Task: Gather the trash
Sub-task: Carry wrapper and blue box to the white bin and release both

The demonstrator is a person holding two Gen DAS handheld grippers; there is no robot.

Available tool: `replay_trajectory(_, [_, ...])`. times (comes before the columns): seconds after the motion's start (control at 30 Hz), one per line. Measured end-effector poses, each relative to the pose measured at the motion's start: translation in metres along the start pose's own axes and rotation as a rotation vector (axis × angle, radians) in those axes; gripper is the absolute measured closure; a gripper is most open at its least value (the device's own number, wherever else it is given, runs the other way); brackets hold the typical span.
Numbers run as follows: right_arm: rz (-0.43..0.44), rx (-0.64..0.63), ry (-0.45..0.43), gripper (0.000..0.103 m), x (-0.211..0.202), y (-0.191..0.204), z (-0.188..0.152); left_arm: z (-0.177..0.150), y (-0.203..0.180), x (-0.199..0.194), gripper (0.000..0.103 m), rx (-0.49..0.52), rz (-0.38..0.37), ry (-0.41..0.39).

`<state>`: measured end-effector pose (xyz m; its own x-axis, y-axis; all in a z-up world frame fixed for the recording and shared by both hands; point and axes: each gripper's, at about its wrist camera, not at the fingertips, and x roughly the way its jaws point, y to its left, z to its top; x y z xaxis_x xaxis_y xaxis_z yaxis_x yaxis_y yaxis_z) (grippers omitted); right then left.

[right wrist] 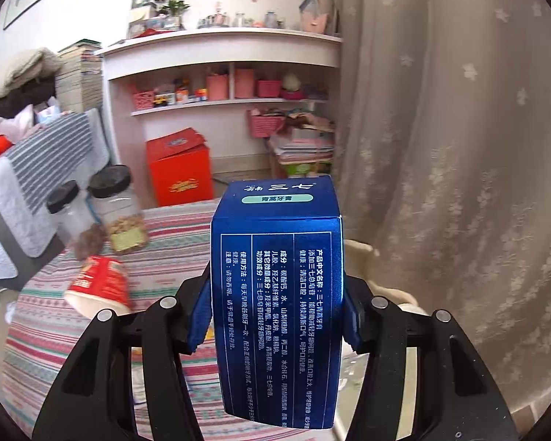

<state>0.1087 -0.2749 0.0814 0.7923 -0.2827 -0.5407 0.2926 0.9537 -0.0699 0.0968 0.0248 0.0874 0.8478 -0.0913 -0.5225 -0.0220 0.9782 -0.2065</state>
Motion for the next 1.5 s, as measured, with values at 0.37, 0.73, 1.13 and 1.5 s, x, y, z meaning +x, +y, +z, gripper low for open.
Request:
replay_trajectory(0.37, [-0.242, 0.083, 0.017, 0.012, 0.035, -0.136, -0.048, -0.021, -0.156, 0.028, 0.066, 0.19, -0.142, 0.072])
replay_trajectory(0.73, [-0.37, 0.402, -0.044, 0.007, 0.006, -0.236, -0.041, -0.067, -0.297, 0.051, 0.065, 0.27, -0.341, 0.218])
replay_trajectory(1.13, [-0.455, 0.442, -0.082, 0.007, -0.01, -0.262, -0.042, -0.095, -0.361, 0.068, 0.061, 0.279, -0.459, 0.342])
replay_trajectory(1.5, [-0.48, 0.367, -0.141, 0.007, -0.019, -0.24, -0.037, -0.083, -0.341, 0.052, 0.017, 0.312, -0.339, 0.237])
